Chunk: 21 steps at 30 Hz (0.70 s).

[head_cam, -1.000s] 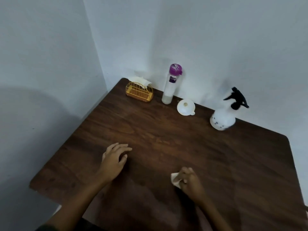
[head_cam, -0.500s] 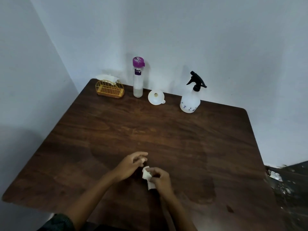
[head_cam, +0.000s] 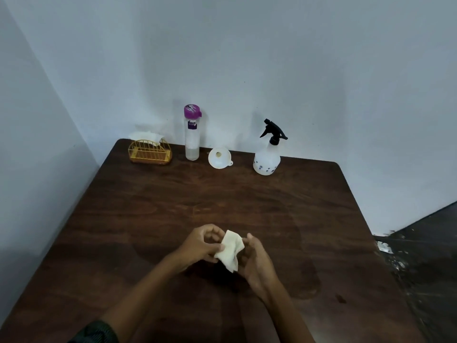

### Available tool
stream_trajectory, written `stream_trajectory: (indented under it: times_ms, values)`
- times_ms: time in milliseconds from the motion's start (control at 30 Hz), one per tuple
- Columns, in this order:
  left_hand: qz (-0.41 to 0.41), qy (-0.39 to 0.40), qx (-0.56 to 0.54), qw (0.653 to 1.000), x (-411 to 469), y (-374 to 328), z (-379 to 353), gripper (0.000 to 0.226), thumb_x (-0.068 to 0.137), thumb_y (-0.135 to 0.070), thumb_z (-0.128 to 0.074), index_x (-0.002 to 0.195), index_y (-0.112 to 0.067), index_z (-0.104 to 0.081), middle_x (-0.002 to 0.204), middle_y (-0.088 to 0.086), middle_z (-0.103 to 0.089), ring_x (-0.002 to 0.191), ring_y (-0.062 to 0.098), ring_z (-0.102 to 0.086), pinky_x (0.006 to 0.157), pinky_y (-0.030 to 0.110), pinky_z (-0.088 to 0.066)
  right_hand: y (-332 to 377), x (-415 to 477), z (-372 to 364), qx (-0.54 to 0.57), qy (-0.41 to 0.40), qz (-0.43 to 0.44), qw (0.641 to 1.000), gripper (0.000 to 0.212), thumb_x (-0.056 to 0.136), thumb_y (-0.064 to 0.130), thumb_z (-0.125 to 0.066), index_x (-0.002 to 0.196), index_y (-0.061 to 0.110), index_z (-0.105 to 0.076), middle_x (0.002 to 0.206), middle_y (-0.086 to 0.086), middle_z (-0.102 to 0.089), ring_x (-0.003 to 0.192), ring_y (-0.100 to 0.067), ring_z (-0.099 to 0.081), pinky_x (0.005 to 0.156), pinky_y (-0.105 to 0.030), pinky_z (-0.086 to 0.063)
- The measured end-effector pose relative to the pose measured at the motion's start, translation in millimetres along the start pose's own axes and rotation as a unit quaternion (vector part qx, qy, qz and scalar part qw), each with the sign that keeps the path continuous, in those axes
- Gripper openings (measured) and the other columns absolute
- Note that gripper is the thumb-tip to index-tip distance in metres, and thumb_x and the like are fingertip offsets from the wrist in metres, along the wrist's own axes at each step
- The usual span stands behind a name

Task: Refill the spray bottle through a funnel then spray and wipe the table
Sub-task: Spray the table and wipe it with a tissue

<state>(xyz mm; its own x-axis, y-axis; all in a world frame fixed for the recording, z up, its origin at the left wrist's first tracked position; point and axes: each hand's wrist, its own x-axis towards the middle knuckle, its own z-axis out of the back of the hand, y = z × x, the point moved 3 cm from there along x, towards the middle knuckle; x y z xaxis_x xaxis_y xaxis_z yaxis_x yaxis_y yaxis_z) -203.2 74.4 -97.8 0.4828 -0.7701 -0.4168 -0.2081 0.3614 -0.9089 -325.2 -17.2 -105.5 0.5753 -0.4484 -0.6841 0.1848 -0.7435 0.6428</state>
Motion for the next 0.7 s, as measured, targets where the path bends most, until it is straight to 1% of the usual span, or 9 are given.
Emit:
stream_trajectory:
  times_ms: [67, 133, 200, 267, 367, 433, 467, 567, 700]
  values:
    - [-0.015, -0.005, 0.025, 1.000, 1.4, -3.3, -2.4, 0.017, 0.082, 0.004, -0.064, 0.085, -0.013, -0.062, 0.084, 0.001, -0.061, 0.064, 0.008, -0.062, 0.049, 0.022, -0.053, 11.4, -7.2, 5.9, -0.109, 0.032, 0.062, 0.992, 0.024, 0.091, 0.022, -0.053, 0.100, 0.008, -0.070, 0.099, -0.018, -0.072, 0.088, -0.029, -0.069, 0.074, -0.039, -0.054]
    - [-0.021, -0.005, 0.022, 1.000, 2.4, -6.1, -7.3, 0.016, 0.084, 0.005, -0.060, 0.080, -0.011, -0.063, 0.082, 0.004, -0.063, 0.063, 0.007, -0.064, 0.050, 0.021, -0.053, 14.7, -12.2, 8.4, -0.157, 0.009, 0.113, 0.981, 0.013, 0.084, 0.004, -0.060, 0.092, 0.005, -0.071, 0.093, -0.019, -0.071, 0.079, -0.025, -0.070, 0.065, -0.031, -0.056]
    - [-0.002, -0.002, -0.015, 1.000, 3.0, -7.6, -13.3, 0.018, 0.087, 0.004, -0.054, 0.082, -0.007, -0.067, 0.083, 0.006, -0.068, 0.069, 0.010, -0.068, 0.058, 0.022, -0.056, 14.2, -13.8, 10.6, -0.096, -0.028, 0.116, 0.988, 0.013, 0.079, -0.008, -0.061, 0.090, -0.005, -0.068, 0.086, -0.022, -0.070, 0.073, -0.025, -0.068, 0.058, -0.027, -0.055]
    - [0.027, 0.017, -0.043, 0.999, 3.3, -7.6, -21.1, 0.026, 0.088, 0.005, -0.048, 0.088, -0.010, -0.069, 0.087, 0.007, -0.071, 0.079, 0.012, -0.070, 0.065, 0.022, -0.057, 12.4, -11.4, 16.1, 0.028, -0.052, 0.088, 0.994, 0.019, 0.079, -0.013, -0.053, 0.095, -0.012, -0.063, 0.085, -0.024, -0.067, 0.073, -0.027, -0.066, 0.054, -0.027, -0.055]
    - [0.015, 0.063, -0.039, 0.997, 5.8, -5.6, -34.9, 0.027, 0.083, 0.005, -0.061, 0.099, -0.017, -0.066, 0.102, 0.006, -0.070, 0.089, 0.015, -0.070, 0.069, 0.020, -0.056, 13.1, -8.8, 30.1, 0.162, -0.069, 0.054, 0.983, 0.037, 0.073, -0.013, -0.041, 0.105, -0.016, -0.059, 0.098, -0.028, -0.063, 0.087, -0.034, -0.063, 0.060, -0.030, -0.059]
    - [-0.006, 0.044, -0.031, 0.999, 10.4, -7.6, -41.5, 0.022, 0.081, -0.001, -0.068, 0.095, -0.017, -0.065, 0.097, 0.004, -0.069, 0.079, 0.009, -0.069, 0.065, 0.020, -0.055, 16.1, -10.4, 35.8, 0.191, -0.061, 0.058, 0.978, 0.034, 0.076, -0.008, -0.041, 0.104, -0.015, -0.058, 0.102, -0.028, -0.064, 0.094, -0.035, -0.063, 0.070, -0.033, -0.059]
    - [-0.015, 0.026, -0.025, 0.999, 15.3, -9.7, -46.4, 0.017, 0.082, -0.003, -0.068, 0.091, -0.017, -0.065, 0.090, 0.003, -0.068, 0.071, 0.006, -0.068, 0.062, 0.019, -0.055, 19.8, -11.2, 39.7, 0.187, -0.059, 0.072, 0.978, 0.027, 0.080, -0.007, -0.042, 0.100, -0.014, -0.059, 0.097, -0.026, -0.066, 0.090, -0.033, -0.065, 0.067, -0.033, -0.060]
    - [-0.027, -0.016, 0.002, 1.000, 30.1, -16.7, -62.0, 0.010, 0.084, -0.006, -0.066, 0.086, -0.015, -0.062, 0.077, 0.000, -0.062, 0.058, -0.001, -0.061, 0.057, 0.017, -0.052, 33.8, -12.8, 51.0, 0.091, -0.073, 0.129, 0.985, 0.016, 0.085, -0.008, -0.050, 0.094, -0.009, -0.063, 0.089, -0.022, -0.070, 0.080, -0.028, -0.069, 0.062, -0.029, -0.058]
    - [-0.007, 0.018, 0.012, 1.000, 46.2, -23.1, -91.4, 0.017, 0.086, -0.009, -0.065, 0.097, -0.022, -0.060, 0.077, -0.001, -0.060, 0.067, 0.005, -0.061, 0.061, 0.021, -0.054, 54.7, -10.1, 70.8, -0.099, -0.098, 0.187, 0.973, 0.011, 0.077, -0.005, -0.064, 0.080, 0.003, -0.072, 0.086, -0.023, -0.071, 0.074, -0.029, -0.065, 0.069, -0.040, -0.053]
